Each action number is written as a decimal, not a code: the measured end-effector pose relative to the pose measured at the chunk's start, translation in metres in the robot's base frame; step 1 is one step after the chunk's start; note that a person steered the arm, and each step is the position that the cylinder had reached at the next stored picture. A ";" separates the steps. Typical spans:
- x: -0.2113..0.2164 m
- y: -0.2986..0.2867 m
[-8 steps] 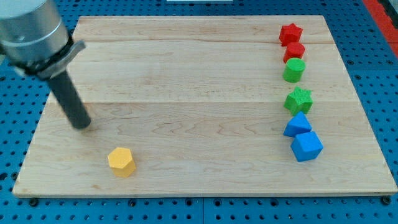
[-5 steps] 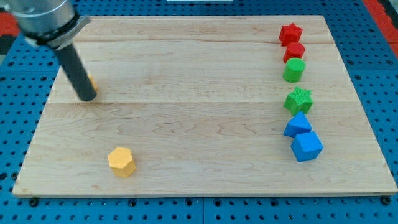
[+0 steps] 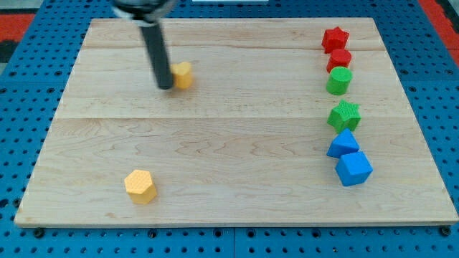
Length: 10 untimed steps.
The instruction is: Move the heart above the red star
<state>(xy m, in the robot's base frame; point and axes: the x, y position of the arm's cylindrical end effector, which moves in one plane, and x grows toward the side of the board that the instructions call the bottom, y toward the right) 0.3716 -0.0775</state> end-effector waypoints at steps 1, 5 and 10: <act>-0.035 0.052; -0.098 0.108; -0.161 0.194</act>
<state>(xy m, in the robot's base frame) 0.2110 0.1163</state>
